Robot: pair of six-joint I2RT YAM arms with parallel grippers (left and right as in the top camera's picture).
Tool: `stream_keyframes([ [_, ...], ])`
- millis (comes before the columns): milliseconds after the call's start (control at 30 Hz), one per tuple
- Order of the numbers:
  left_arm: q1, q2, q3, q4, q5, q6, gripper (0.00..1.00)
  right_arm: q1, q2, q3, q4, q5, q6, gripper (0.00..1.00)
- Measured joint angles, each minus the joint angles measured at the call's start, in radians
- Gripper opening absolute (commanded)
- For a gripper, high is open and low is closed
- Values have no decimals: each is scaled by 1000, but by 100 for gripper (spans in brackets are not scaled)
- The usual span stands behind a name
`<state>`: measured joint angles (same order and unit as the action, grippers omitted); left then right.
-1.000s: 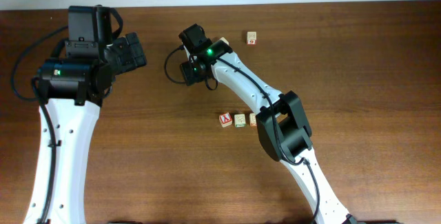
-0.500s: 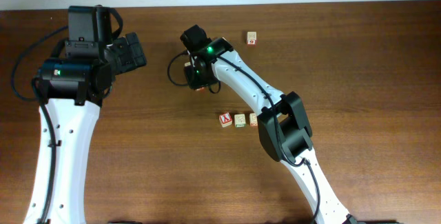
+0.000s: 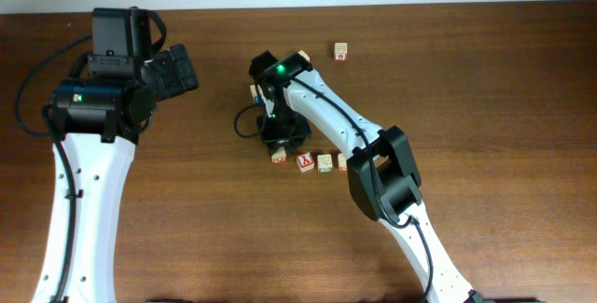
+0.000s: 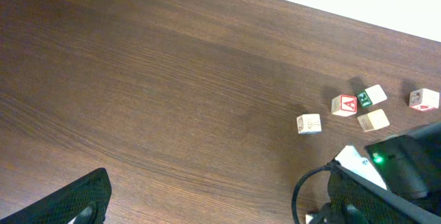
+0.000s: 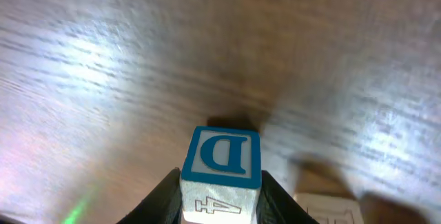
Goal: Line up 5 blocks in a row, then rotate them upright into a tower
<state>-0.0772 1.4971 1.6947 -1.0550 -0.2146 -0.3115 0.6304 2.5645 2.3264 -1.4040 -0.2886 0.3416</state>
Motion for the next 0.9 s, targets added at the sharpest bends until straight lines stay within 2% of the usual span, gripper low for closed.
stream_keyframes([
  [367,0,0,0,0,0,0,99,7,0,-1,-84,44,3,35],
  [400,0,0,0,0,0,0,99,7,0,-1,-90,44,3,39],
  [900,0,0,0,0,0,0,99,7,0,2,-119,44,6,40],
])
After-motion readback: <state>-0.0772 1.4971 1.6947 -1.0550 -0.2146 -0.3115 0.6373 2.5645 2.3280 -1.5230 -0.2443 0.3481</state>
